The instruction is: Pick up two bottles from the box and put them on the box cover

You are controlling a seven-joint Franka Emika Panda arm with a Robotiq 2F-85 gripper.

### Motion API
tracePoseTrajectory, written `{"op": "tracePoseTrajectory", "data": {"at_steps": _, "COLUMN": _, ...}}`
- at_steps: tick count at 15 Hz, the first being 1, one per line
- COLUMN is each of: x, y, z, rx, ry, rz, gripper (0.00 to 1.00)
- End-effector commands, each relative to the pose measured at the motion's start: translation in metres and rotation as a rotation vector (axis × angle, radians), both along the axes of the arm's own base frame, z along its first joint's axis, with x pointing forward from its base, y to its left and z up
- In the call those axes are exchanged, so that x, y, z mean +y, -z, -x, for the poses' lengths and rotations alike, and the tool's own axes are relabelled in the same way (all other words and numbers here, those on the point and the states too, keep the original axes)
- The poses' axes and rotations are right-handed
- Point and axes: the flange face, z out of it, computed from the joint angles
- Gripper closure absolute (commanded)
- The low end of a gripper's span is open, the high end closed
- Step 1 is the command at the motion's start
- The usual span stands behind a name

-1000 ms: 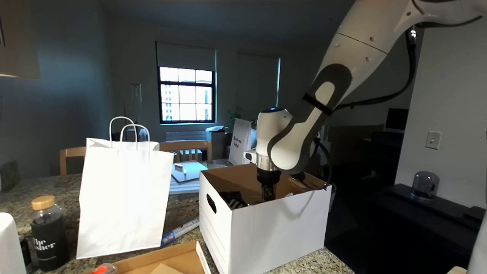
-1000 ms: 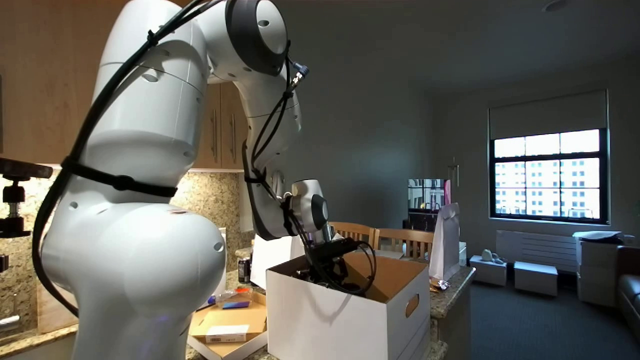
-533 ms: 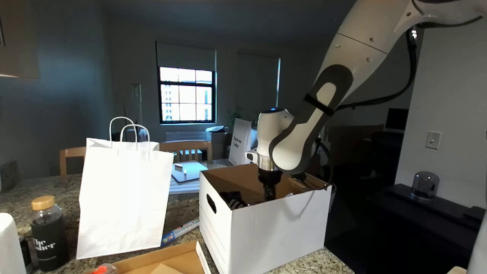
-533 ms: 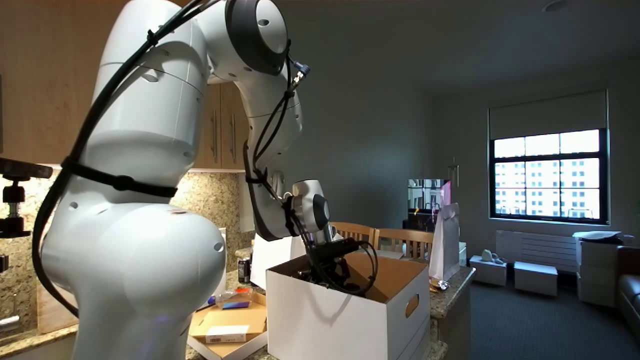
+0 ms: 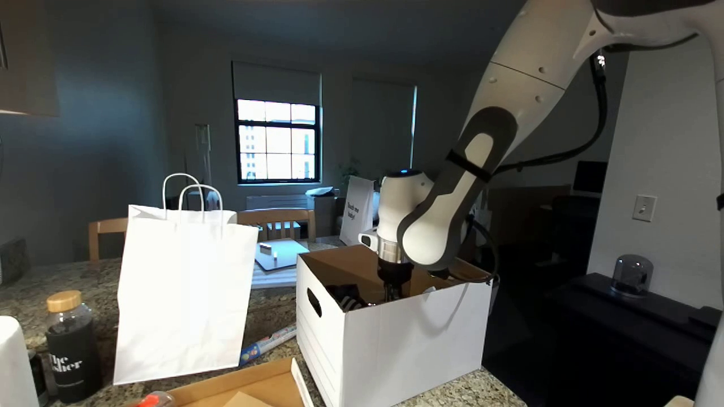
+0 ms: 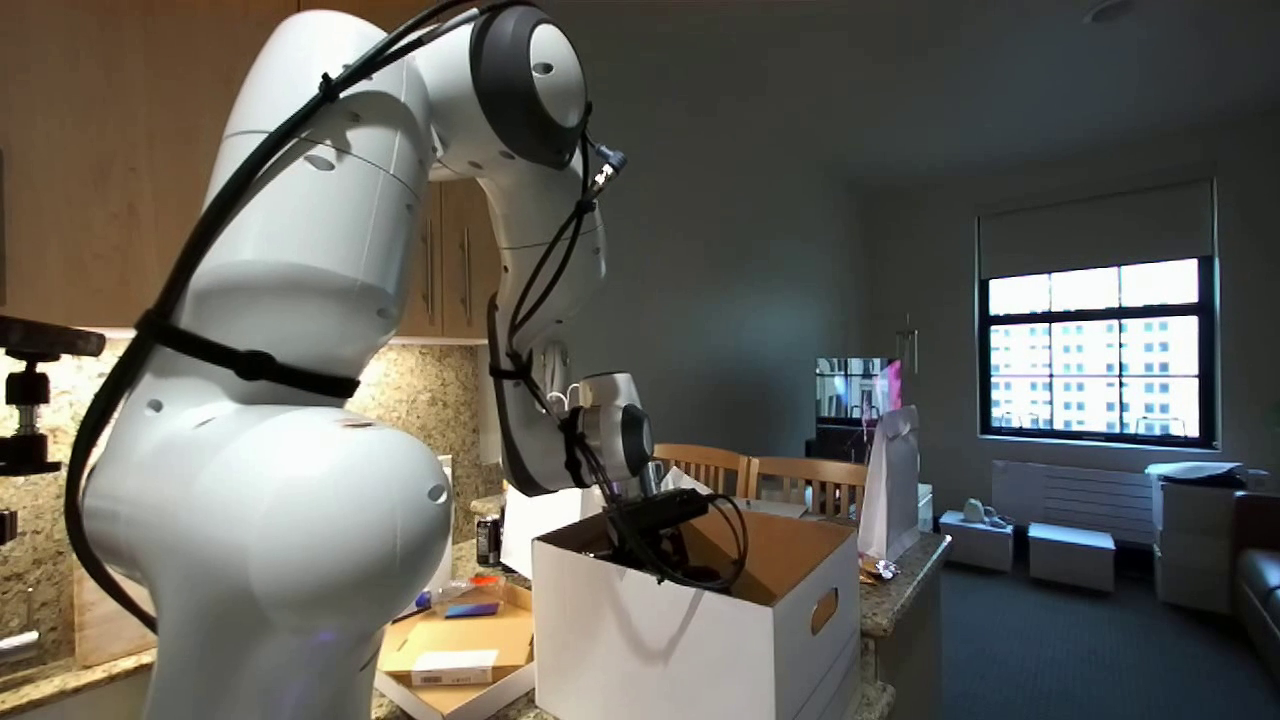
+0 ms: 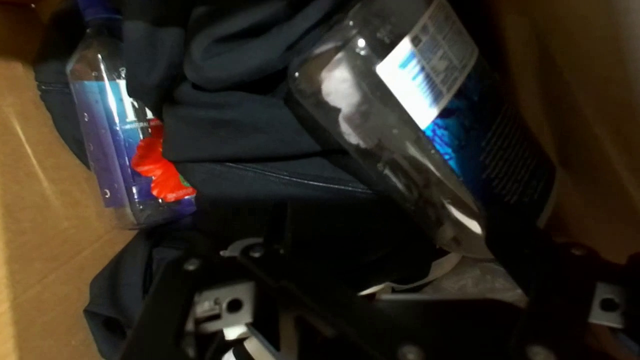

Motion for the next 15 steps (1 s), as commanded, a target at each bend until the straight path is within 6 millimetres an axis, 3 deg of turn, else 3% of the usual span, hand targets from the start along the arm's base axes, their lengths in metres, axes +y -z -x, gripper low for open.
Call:
{"op": "tracePoseTrajectory", "data": {"at_steps": 1, "x": 0.005, "y": 0.012, "z": 0.008, "rx": 0.004, "ry": -0.038, "rz": -0.025, "gripper": 0.0}}
{"op": "tracePoseTrajectory", "data": {"at_steps": 15, "x": 0.015, "y": 0.001, "z": 0.015, "rx": -0.026, "ry": -0.125, "rz": -0.042, "gripper": 0.0}}
